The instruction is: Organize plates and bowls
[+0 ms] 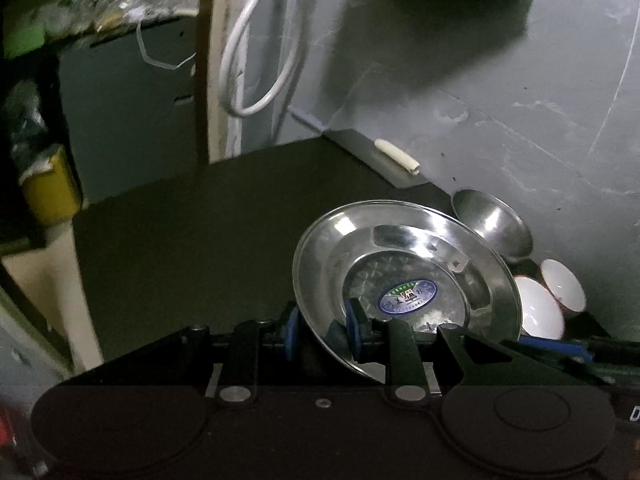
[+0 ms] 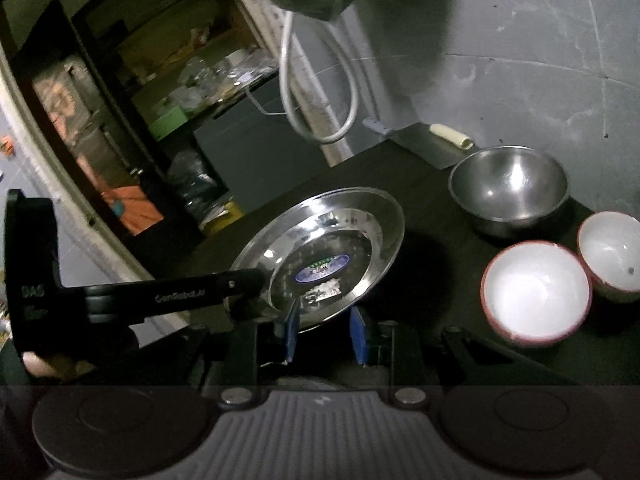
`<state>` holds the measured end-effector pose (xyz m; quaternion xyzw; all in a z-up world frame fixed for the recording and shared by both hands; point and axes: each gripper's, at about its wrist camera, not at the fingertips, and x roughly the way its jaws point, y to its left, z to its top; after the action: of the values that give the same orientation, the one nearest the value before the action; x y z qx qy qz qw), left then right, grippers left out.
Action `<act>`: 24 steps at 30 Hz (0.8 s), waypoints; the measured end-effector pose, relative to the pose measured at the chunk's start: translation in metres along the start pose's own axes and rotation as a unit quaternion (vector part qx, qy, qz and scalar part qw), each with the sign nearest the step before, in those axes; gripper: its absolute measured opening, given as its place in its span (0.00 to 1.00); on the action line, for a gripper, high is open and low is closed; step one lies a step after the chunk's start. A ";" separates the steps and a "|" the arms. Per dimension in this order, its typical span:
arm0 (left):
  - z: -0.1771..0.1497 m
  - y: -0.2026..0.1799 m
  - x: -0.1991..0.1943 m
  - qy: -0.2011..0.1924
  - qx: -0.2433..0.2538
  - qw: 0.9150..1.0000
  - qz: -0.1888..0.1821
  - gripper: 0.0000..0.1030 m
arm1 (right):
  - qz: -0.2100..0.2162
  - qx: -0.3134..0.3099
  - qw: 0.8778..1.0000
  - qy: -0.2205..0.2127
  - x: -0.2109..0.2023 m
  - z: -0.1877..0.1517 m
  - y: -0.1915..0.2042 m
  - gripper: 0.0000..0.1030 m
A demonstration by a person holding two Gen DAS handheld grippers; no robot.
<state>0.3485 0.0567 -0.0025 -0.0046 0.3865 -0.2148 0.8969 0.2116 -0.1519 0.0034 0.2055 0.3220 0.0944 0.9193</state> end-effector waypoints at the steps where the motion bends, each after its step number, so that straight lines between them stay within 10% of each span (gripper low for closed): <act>1: -0.005 0.000 -0.006 0.002 -0.004 1.000 0.000 0.26 | 0.004 -0.005 1.000 0.003 -0.005 -0.004 0.003 0.30; 5: -0.021 -0.003 -0.030 0.007 0.003 1.000 -0.013 0.22 | 0.038 -0.052 0.998 0.019 -0.024 -0.023 0.025 0.16; 17: -0.059 -0.001 -0.034 0.047 0.005 0.999 0.027 0.17 | 0.003 -0.061 0.998 0.012 -0.036 -0.032 0.032 0.22; 20: -0.054 0.003 -0.034 0.036 -0.005 0.999 0.038 0.35 | -0.030 -0.031 0.999 0.000 -0.029 -0.026 0.015 0.50; 24: -0.046 0.014 -0.018 0.024 -0.032 0.997 0.059 0.54 | -0.051 -0.006 0.999 0.013 -0.005 -0.019 -0.006 0.50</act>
<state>0.3108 0.0839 -0.0243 -0.0049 0.4140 -0.1490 0.8980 0.1959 -0.1529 -0.0101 0.1821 0.3431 0.0520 0.9200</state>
